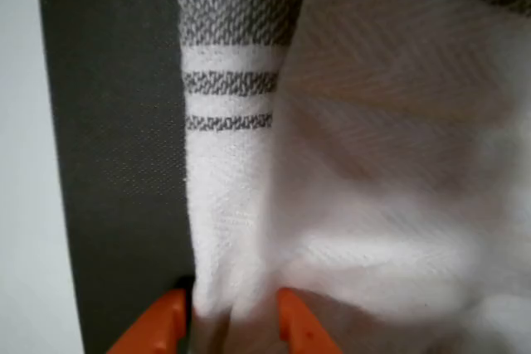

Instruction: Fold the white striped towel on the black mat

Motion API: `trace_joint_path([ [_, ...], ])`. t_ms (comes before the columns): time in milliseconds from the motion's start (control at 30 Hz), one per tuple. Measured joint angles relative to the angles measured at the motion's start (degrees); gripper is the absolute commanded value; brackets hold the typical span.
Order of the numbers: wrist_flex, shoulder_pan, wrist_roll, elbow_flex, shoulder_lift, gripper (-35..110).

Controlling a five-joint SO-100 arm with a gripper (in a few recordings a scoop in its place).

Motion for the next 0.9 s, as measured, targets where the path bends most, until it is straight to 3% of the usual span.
trace_joint_path([
  [400, -2.11, 0.00, 0.00, 0.35, -0.88, 0],
  [900, -3.69, -1.32, -1.32, 5.89, 3.87, 0],
])
